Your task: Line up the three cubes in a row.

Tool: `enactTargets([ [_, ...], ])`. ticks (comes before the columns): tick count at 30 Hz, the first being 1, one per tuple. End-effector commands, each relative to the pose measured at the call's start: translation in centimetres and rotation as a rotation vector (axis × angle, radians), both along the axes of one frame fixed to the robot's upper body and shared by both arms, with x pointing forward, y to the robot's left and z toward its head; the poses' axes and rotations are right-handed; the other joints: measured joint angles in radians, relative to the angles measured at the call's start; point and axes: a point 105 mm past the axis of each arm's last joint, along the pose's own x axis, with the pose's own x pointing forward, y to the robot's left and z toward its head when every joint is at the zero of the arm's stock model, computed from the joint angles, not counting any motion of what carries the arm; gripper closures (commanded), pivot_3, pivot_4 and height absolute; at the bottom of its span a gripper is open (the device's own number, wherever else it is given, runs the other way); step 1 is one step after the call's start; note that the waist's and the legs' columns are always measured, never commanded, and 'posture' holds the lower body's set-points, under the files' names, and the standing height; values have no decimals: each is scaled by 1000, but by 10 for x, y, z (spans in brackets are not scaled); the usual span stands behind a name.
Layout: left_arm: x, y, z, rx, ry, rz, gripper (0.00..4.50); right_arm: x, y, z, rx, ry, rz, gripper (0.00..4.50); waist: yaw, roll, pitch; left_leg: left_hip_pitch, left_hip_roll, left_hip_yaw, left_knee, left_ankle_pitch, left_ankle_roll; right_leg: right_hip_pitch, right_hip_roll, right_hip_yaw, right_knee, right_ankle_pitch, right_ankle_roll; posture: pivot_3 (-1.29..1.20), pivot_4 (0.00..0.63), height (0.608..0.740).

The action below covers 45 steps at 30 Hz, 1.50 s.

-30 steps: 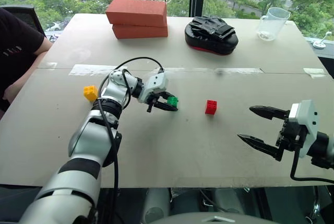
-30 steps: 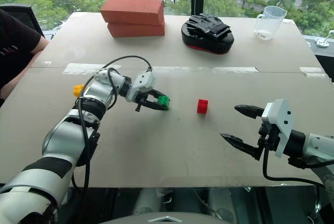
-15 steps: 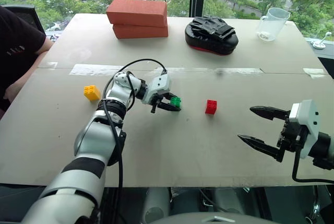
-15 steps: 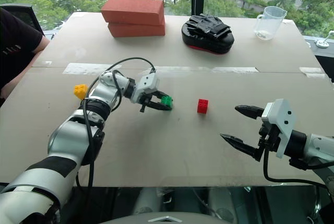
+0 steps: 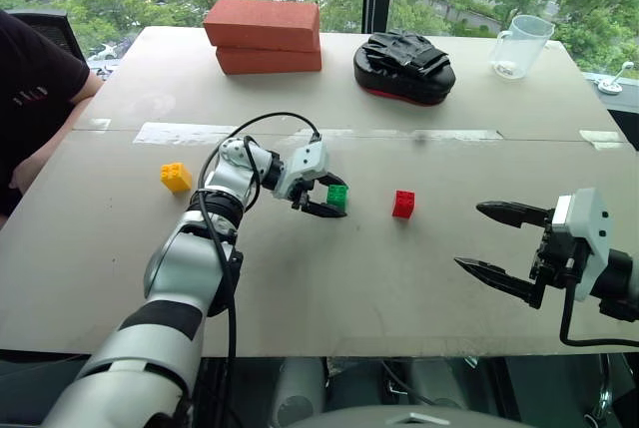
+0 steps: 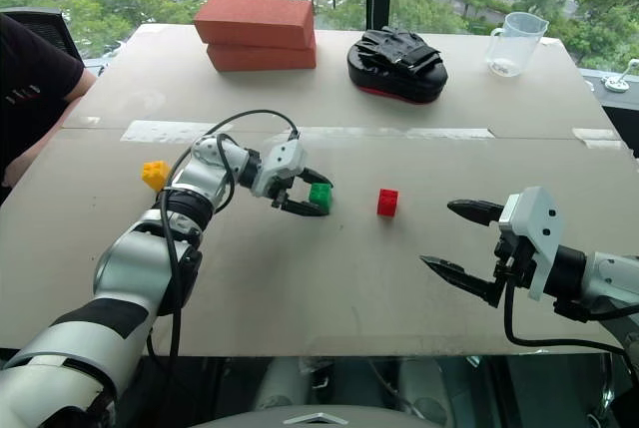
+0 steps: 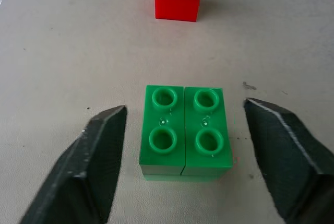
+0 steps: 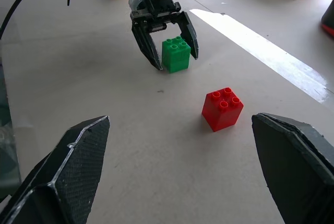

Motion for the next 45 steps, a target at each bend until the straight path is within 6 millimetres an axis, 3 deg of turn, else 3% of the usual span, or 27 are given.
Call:
enactTargets([
  [1,4,3,23,-59,-44,-5,65,-1,1,5,-1,-27,16,0,0,0,0,0,0,0,1,0,0,0,0,0,1,0,0,0,150,740],
  [5,7,29,46,-148,-62,96,65,1,3,7,16,-34,30,0,-5,-1,0,0,1,-1,2,0,0,0,0,0,2,0,0,0,150,740],
  [10,-7,75,68,-301,-64,345,65,9,9,11,59,-62,73,0,-18,0,0,3,2,0,2,0,0,1,0,5,4,0,0,0,150,740],
  [12,-13,96,77,-390,-99,544,65,15,14,15,85,-91,95,0,-28,0,0,3,2,0,1,0,0,1,0,8,4,0,0,0,150,740],
  [15,-23,136,90,-536,-229,994,65,26,22,24,130,-125,160,0,-29,-2,1,4,2,1,2,0,0,1,-3,9,5,0,0,0,150,740],
  [18,-41,175,82,-531,-358,1437,65,36,29,31,155,-140,244,0,-20,-4,2,6,2,0,3,0,0,4,-3,9,5,0,0,0,150,740],
  [21,-58,193,71,-487,-392,1683,65,45,33,33,161,-140,300,0,-8,-4,2,9,1,-2,5,0,0,8,-2,8,4,0,0,0,150,740],
  [27,-50,197,58,-460,-366,1813,65,57,40,31,133,-121,398,0,6,-5,1,8,1,-5,6,0,0,9,-2,5,5,-1,-2,0,150,740],
  [36,-40,212,22,-356,-298,1790,65,54,38,31,94,-113,430,0,-1,-4,1,7,1,-3,5,0,-1,8,-2,6,4,2,-4,0,150,740],
  [39,-33,219,14,-340,-304,1762,730,54,35,32,95,-113,412,0,-1,-4,1,7,1,-4,5,0,-1,8,-4,5,4,1,-3,0,150,740],
  [43,-21,221,18,-371,-340,1720,2768,51,32,33,91,-114,383,0,2,-5,1,6,1,-4,5,0,-1,7,-7,3,4,0,-4,0,150,740],
  [45,-19,222,19,-375,-350,1706,3385,49,32,32,89,-113,374,0,2,-4,1,6,1,-4,5,0,-1,7,-9,3,4,1,-6,0,150,740],
])
